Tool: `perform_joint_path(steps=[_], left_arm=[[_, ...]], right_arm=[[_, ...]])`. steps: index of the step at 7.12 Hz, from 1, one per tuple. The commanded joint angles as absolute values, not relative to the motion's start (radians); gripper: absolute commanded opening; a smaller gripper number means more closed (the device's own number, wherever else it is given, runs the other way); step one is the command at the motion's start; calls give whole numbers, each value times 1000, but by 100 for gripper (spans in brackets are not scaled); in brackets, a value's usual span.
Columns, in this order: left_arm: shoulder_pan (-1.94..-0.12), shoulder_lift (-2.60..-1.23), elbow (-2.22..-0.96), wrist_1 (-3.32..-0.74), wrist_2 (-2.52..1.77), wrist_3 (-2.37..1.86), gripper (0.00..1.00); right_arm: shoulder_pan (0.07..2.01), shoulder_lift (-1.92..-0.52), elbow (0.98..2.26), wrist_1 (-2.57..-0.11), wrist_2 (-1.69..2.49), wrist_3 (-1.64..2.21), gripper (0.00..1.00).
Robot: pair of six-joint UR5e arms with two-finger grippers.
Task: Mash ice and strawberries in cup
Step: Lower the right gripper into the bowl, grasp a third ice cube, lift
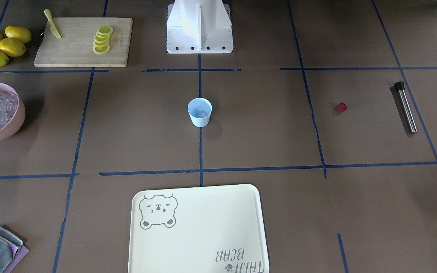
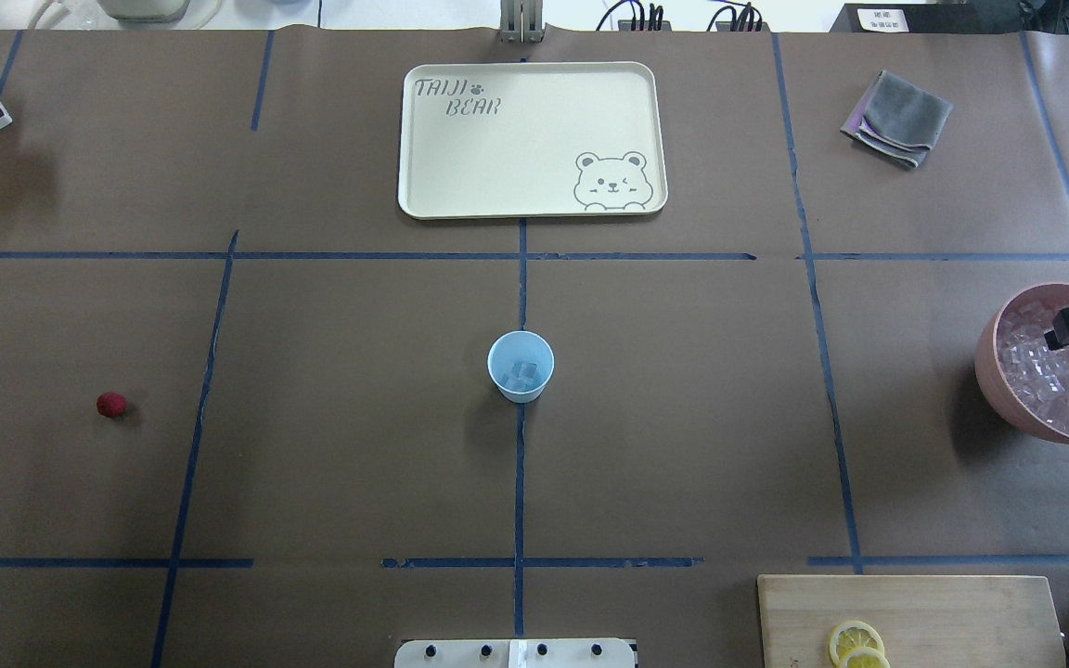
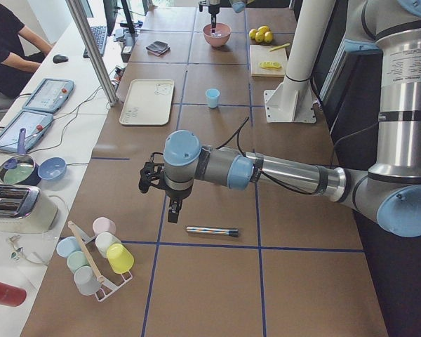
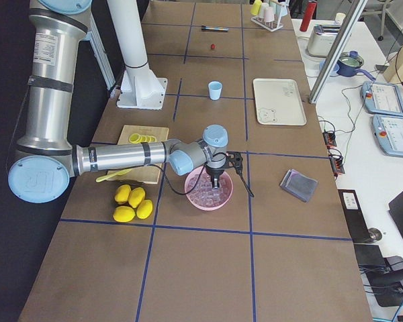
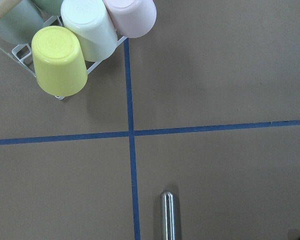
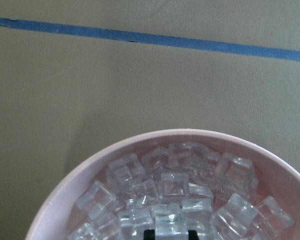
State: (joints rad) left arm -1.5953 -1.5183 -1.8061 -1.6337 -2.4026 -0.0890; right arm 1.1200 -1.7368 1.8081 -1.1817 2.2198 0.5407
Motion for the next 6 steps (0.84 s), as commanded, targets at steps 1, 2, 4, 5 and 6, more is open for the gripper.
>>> perform_joint_path(steps=[1,2,4,5,6], left_arm=[[-1595,-1519,-1807,-1634,-2404,-89,100],[-1595,-1519,-1806,-1634,-2402,-89,100],[-1595,-1517,-1804,-1634,-2404,-89,100],[-1595,-1514,-1804,-1634,-2404,-89,100],[-1595,-1513,-1804,-1634,-2404,-89,100]], right_arm=[[1152,-1752,1918,-1275,2226,540,0],[1150,-1740,1996,-1386,2226,540,0],[1119,-1590,2051,-1576,2214,548,0],[1073,-1512,2049,-1622,2212,557,0],[1008,-1427,2045,-1669,2209,610,0]])
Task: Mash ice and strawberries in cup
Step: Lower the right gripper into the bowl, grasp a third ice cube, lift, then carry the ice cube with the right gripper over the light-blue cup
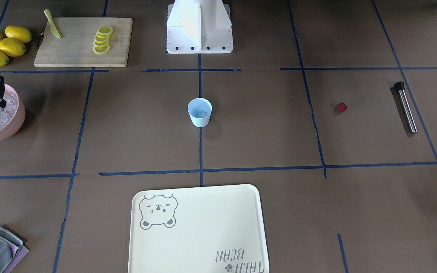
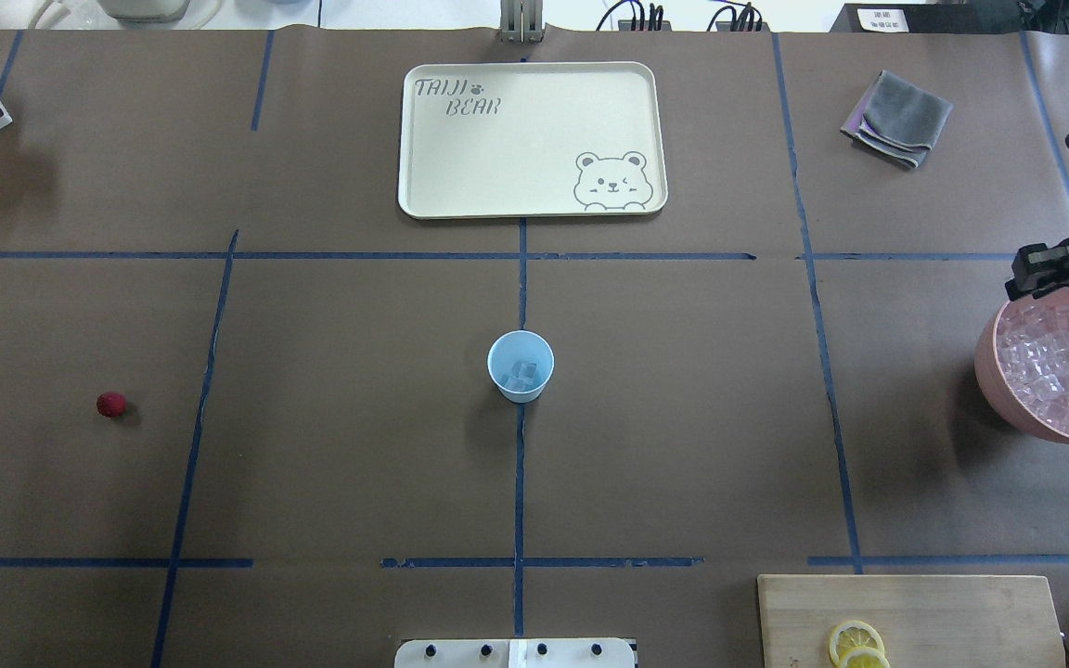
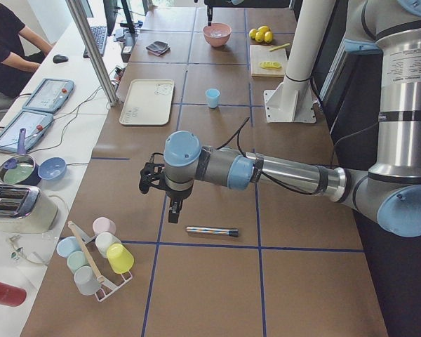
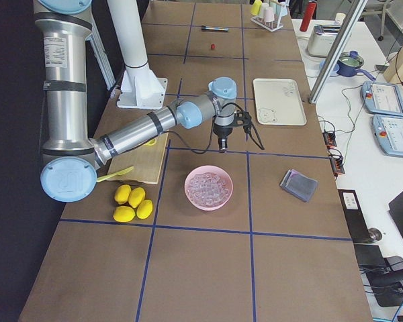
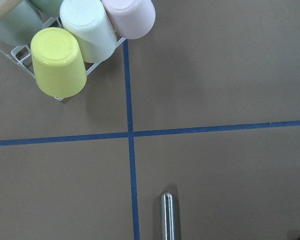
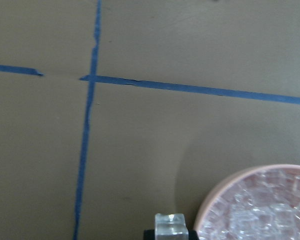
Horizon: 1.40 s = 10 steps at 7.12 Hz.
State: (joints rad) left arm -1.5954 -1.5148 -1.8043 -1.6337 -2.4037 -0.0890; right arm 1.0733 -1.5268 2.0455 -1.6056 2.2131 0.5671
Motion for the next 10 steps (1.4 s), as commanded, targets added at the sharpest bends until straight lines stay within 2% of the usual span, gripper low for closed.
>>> perform_joint_path(steps=[1,3,5,8,10], left_arm=[[-1595,-1513,-1804,-1634,-2404,-89,100],[-1595,-1513,-1802,-1634,-2402,-89,100],[-1595,-1513,-1796,-1634,-2402,-89,100],[-1594,-1513,-1790,-1634,-2402,-89,100],[-1594,-1513,-1787,-1635,-2401,-89,100]], right_arm=[[929,-1332,2045,-1699,2183,720,0],[722,-1162,2016,-1704,2085,962,0],[590,-932,1918,-1796,1987,1116,0],[503,-755,1723,-1793,1912,1190,0],[502,-698,1642,-1790,1907,1192,0]])
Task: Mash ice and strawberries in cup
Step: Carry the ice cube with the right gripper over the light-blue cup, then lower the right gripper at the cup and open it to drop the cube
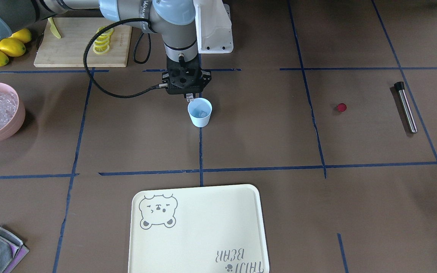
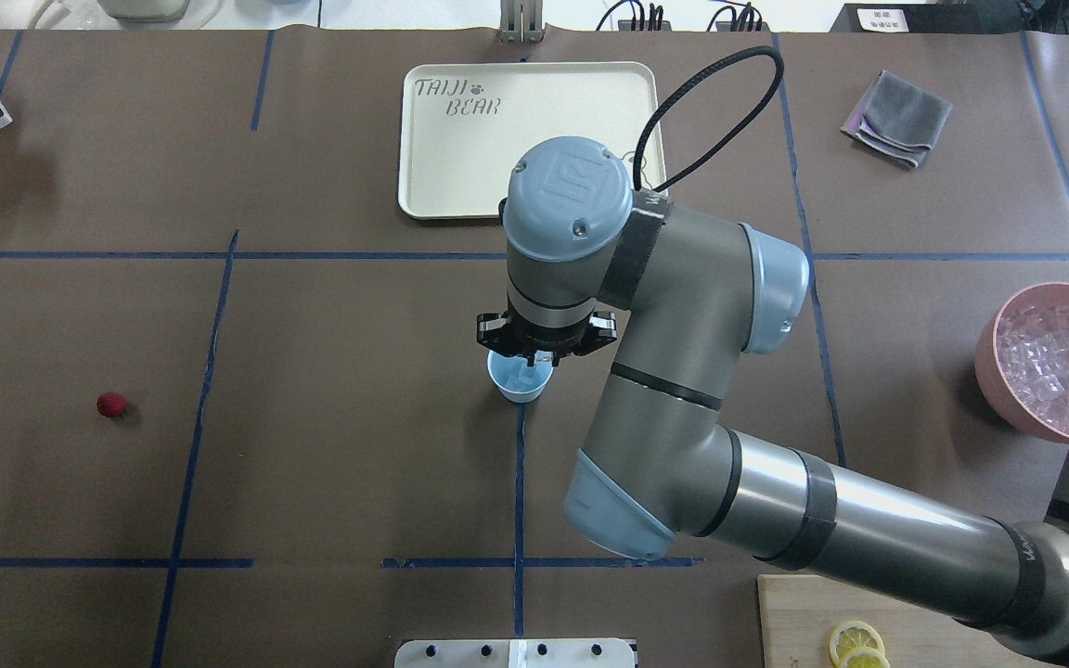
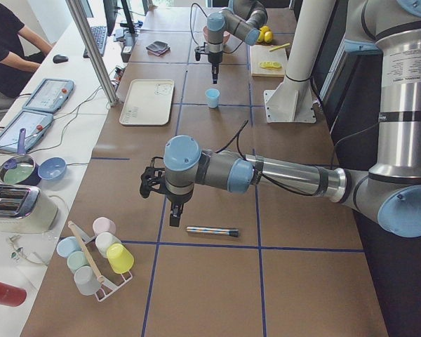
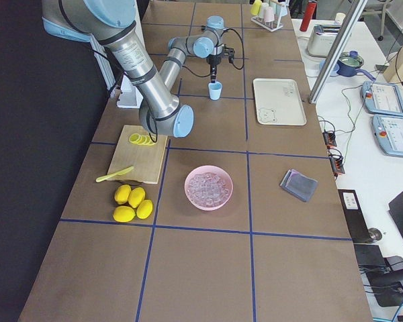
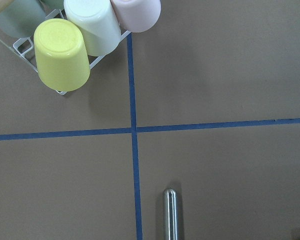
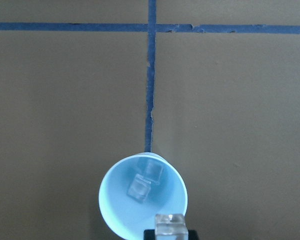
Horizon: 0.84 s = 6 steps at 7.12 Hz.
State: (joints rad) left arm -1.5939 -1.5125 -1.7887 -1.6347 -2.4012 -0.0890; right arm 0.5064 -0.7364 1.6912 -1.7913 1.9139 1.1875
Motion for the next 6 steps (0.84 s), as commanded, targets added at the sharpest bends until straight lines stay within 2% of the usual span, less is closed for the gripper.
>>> perform_joint_path(steps=[1,3,6], left_arm=[[-1594,-1513,-1787,-1635,-2402,-89,100],[-1594,-1514,-1786,-1635,-2402,-89,100],[-1594,-1517,-1786,-1635,-2401,-89,100]], right_arm=[[502,-681,1622,-1790,1907,1192,1],[502,-678,1603,-1769,1907,1192,5],[503,-678,1601,-1769,1907,1190,37]])
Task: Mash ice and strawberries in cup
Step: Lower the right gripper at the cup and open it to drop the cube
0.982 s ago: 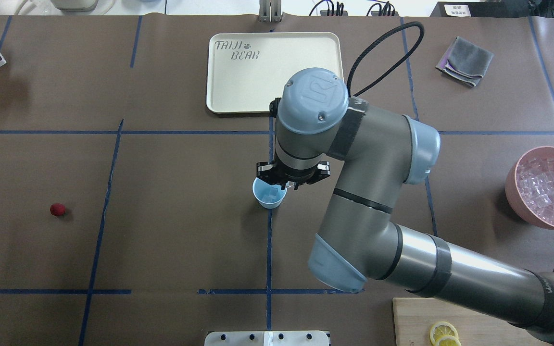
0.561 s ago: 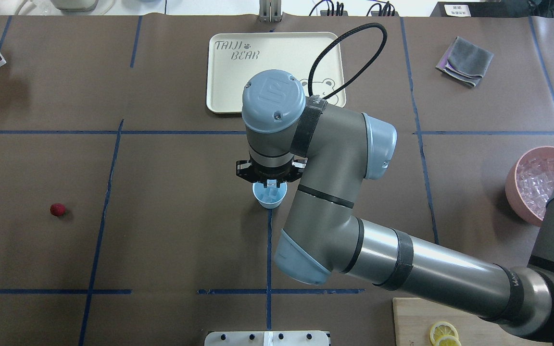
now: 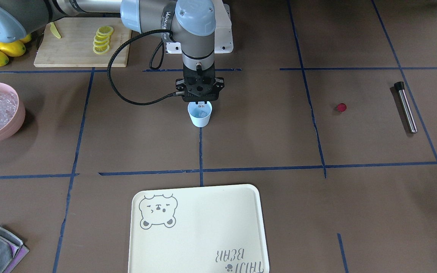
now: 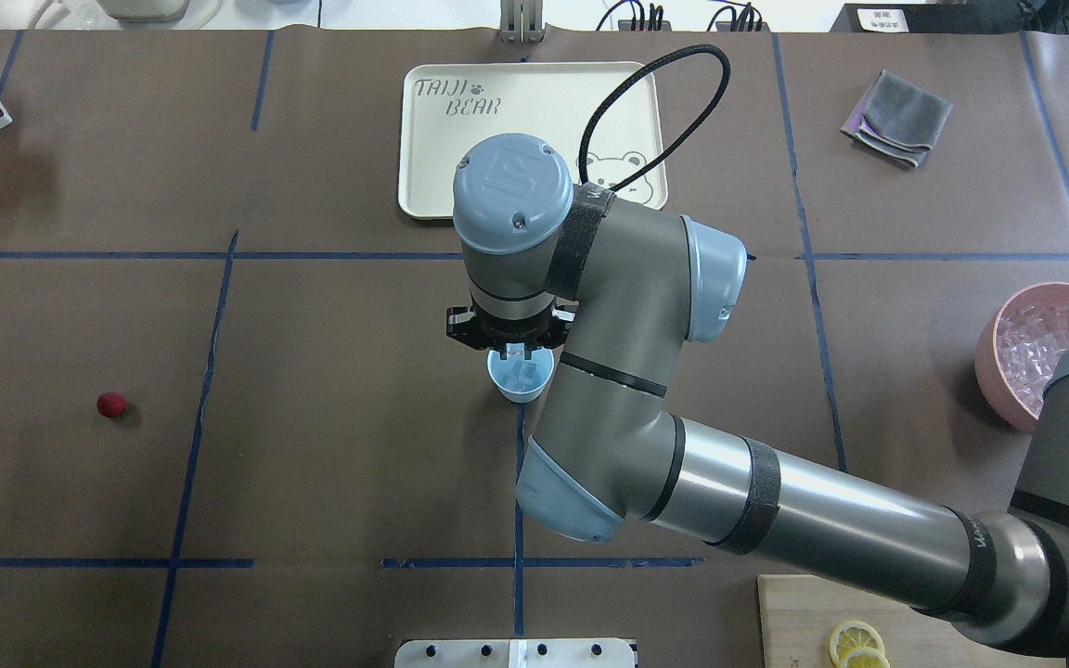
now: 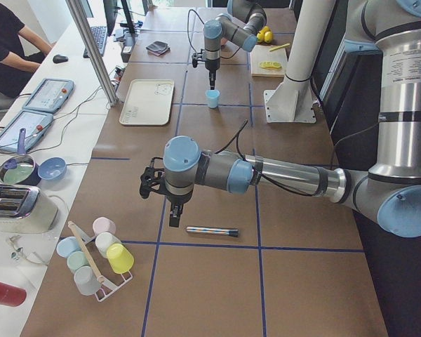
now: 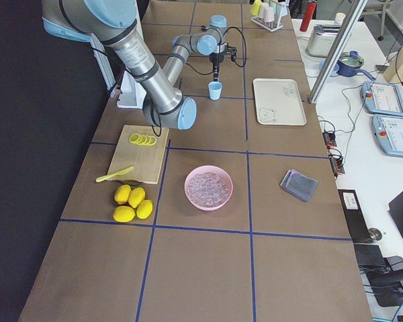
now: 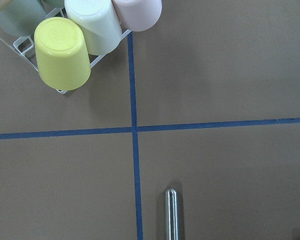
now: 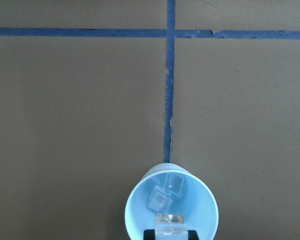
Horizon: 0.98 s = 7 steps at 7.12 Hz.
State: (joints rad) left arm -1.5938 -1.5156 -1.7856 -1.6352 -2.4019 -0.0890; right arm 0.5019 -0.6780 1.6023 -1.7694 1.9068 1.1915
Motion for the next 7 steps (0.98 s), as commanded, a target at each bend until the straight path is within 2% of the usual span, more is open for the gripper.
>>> perform_joint_path(steps=[1,3,4,5,6,7], left_arm=[[-1594,-1519,-1784,-1635,-2401,-89,100],[-1592,-1520,-1784,-1635,-2401,-89,100],[-1592,-1520,-1784,-1635,-2401,-89,100],[-1592,-1522,-1784,-1635,-2402,-89,100],[-1592,-1522,-1786,-1635,-2402,-89,100],[-1592,-1522,-1786,-1635,-2402,-89,100]], right_arm=[[503,-678,1601,-1769,1907,1190,46],[503,-678,1601,-1769,1907,1190,55],[503,-680,1601,-1769,1907,1190,65],[505,-678,1601,-1767,1907,1192,68],[505,-680,1601,-1769,1907,1192,78],[505,-680,1601,-1769,1907,1192,99]])
